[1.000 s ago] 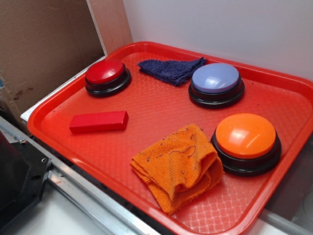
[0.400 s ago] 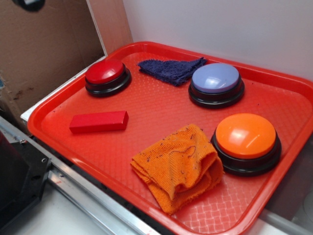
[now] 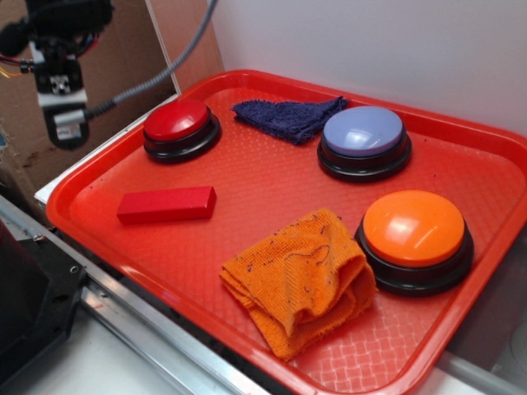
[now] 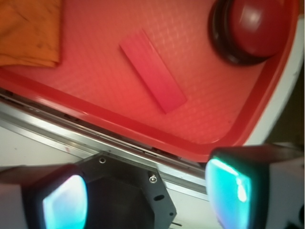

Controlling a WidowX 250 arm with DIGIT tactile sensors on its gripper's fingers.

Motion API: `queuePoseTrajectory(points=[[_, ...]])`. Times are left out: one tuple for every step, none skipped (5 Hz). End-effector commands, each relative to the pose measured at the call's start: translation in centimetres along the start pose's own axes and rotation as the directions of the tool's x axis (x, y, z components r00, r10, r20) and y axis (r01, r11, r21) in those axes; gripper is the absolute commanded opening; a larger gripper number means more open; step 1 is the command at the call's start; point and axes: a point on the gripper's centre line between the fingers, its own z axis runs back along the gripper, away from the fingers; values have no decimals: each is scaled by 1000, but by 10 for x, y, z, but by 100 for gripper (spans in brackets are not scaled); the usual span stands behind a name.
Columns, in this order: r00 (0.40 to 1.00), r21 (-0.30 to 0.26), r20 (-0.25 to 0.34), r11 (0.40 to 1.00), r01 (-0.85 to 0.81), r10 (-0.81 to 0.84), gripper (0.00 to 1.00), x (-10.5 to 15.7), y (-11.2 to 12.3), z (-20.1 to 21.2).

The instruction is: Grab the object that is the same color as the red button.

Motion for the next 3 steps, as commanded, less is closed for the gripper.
queuePoseTrajectory(points=[[996,19,27,996,-83,82,100,29,31,-24],[999,-17,1,999,-45,45,100,42,29,-38],[998,5,-64,1000,6,-6,100,46,22,-58]])
